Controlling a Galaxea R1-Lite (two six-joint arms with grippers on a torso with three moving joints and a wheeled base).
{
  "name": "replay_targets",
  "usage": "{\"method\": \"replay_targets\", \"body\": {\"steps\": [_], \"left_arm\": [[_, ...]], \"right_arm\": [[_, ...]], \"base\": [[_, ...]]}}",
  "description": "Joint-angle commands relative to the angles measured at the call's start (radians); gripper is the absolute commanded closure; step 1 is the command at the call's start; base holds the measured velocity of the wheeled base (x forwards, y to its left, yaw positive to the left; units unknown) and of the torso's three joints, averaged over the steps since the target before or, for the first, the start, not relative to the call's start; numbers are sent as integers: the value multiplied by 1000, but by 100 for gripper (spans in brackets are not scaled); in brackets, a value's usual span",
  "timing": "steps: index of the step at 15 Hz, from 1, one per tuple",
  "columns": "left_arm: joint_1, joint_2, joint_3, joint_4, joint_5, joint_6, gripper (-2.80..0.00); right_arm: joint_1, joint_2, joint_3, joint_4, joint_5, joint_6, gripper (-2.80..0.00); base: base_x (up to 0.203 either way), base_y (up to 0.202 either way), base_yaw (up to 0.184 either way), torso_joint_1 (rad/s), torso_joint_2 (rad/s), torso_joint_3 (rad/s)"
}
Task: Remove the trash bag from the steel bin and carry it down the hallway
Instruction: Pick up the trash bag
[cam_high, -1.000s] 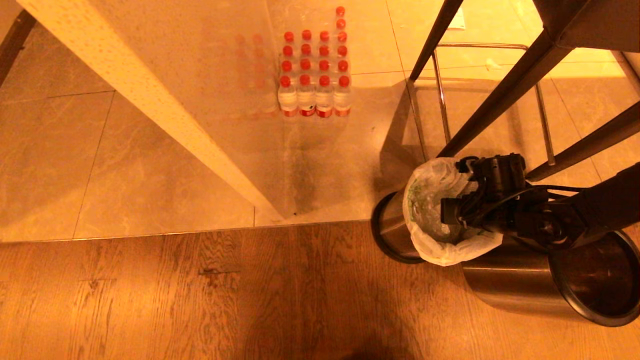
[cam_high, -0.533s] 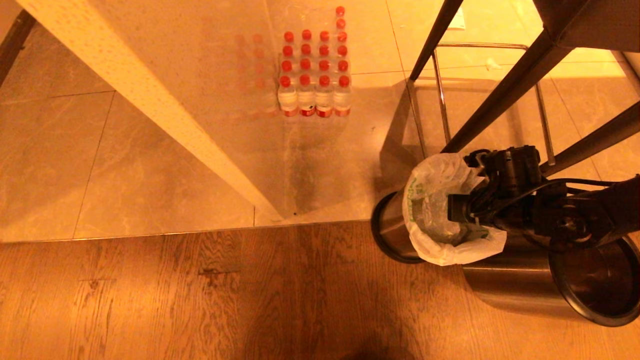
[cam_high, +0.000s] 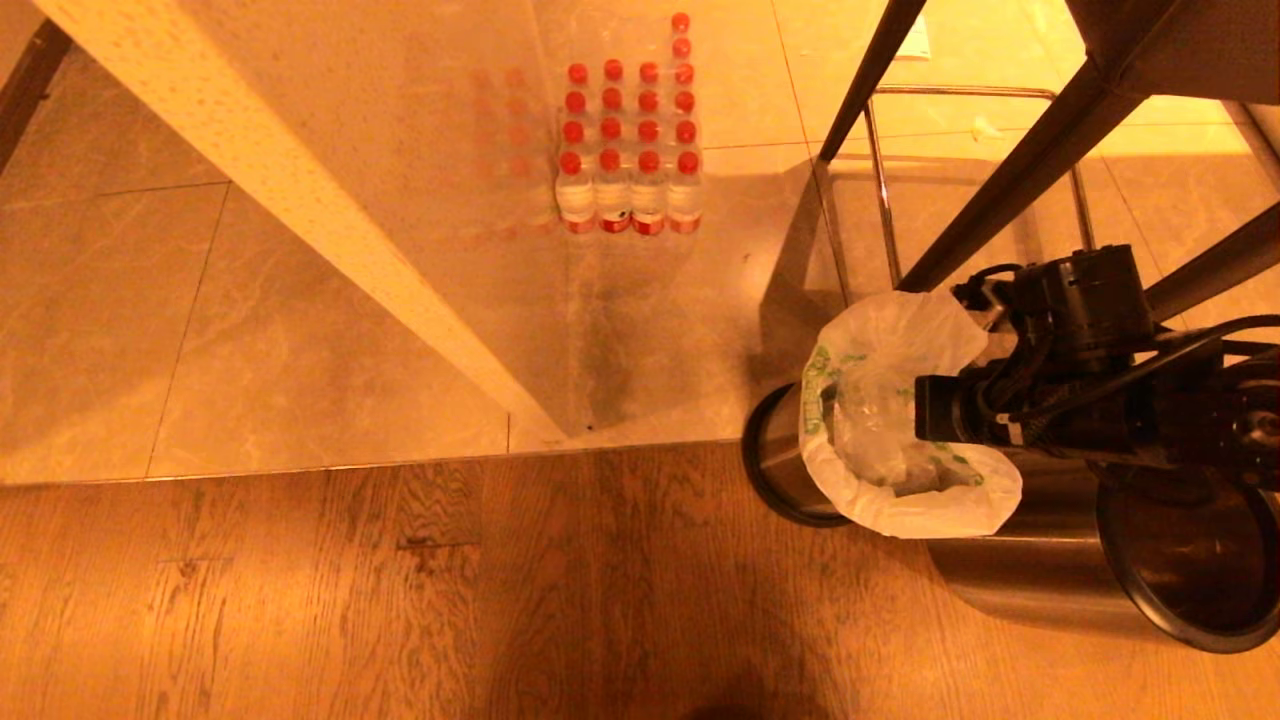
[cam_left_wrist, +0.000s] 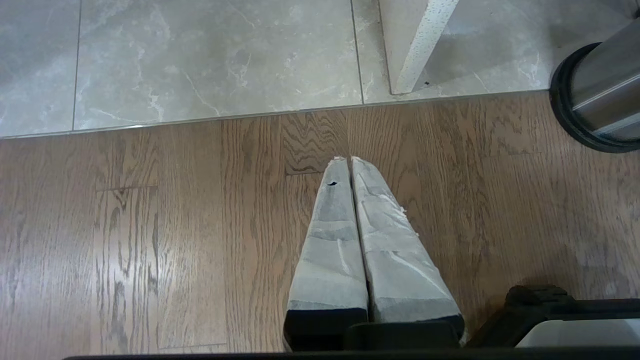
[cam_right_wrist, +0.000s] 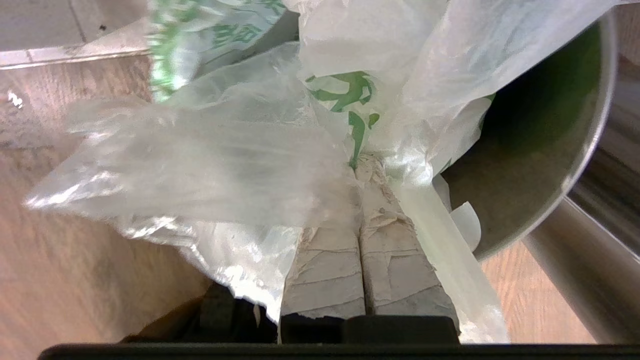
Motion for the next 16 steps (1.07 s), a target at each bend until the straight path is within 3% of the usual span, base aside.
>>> {"method": "replay_targets", "body": {"steps": [1, 4, 10, 13, 15, 16], "left_arm": [[0, 0, 0, 0, 0, 0, 0], [0, 0, 0, 0, 0, 0, 0], [-1, 0, -2, 0, 0, 0, 0], [0, 0, 0, 0, 0, -1, 0], [0, 0, 0, 0, 0, 0, 0], [-1, 0, 0, 0, 0, 0, 0]], "right_arm": [[7, -18, -36, 37, -1, 2, 0], [17, -5, -68, 93, -4, -17, 0], [82, 89, -121, 83, -9, -21, 0], [69, 25, -105, 99, -11, -67, 0], [19, -44, -49, 134, -46, -190, 0], [9, -67, -27, 153, -79, -211, 0]], "base": [[0, 0, 0, 0, 0, 0], [0, 0, 0, 0, 0, 0], [0, 0, 0, 0, 0, 0], [0, 0, 0, 0, 0, 0], [0, 0, 0, 0, 0, 0], [0, 0, 0, 0, 0, 0]]}}
